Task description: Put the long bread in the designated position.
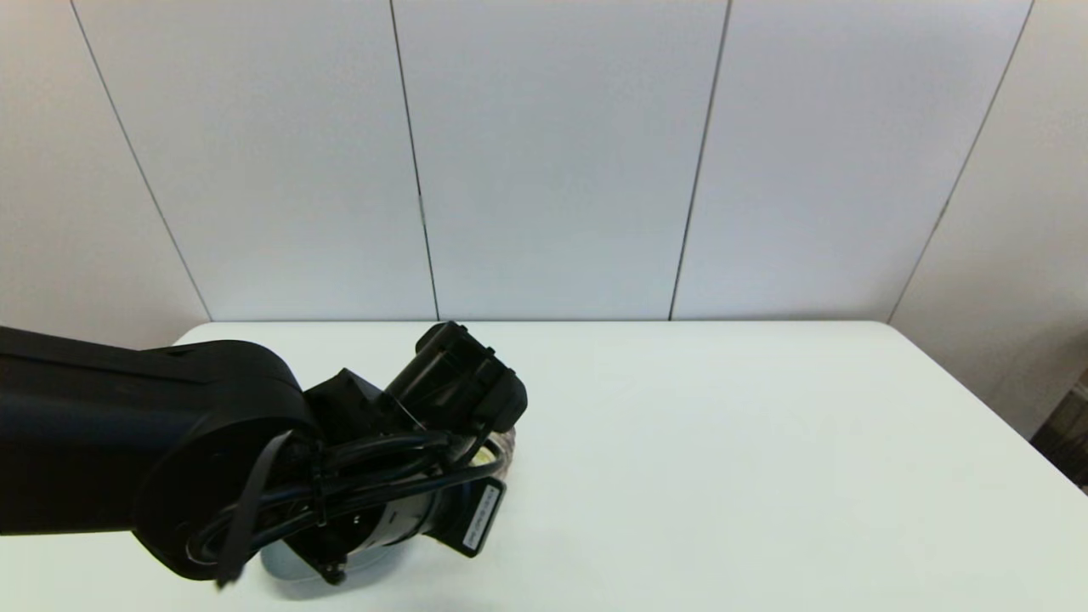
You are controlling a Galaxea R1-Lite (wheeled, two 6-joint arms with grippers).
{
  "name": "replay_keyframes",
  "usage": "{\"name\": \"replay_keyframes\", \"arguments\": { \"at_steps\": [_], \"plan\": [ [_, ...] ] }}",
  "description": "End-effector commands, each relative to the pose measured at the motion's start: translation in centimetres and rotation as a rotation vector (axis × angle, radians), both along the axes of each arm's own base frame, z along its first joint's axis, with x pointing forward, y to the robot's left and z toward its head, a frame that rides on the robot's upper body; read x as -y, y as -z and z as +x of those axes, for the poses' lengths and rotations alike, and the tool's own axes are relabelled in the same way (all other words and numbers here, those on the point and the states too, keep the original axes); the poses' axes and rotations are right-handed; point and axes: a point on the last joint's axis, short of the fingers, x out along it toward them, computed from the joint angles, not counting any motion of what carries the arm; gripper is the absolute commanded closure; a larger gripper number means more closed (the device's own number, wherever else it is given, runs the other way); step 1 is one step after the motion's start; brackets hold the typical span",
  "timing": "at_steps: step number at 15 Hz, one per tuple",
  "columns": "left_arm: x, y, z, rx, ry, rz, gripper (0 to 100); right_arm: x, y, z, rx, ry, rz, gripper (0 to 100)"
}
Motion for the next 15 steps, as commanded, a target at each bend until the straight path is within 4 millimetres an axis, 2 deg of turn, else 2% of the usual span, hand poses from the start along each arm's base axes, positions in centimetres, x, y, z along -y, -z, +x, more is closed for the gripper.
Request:
{"name": "replay_keyframes", "arguments": {
  "at_steps": [1,6,9,11,15],
  "plan": [
    [0.1,0.3,0.1,-0.009,-0.001,0.01,0,0.0,0.0,0.0,-0.002,0.001,0.0,0],
    [0.0,0.3,0.1,-0.007,0.011,0.026,0,0.0,0.0,0.0,-0.002,0.0,0.0,0],
    [-0.4,0.1,0.5,0.076,0.011,0.138,0,0.0,0.0,0.0,-0.002,-0.002,0.0,0],
    [-0.9,-0.5,1.4,0.113,-0.009,0.168,0,0.0,0.0,0.0,-0.001,-0.002,0.0,0],
    [-4.1,-1.4,4.7,0.164,-0.11,0.257,0,0.0,0.0,0.0,-0.001,-0.002,0.0,0]
  ]
}}
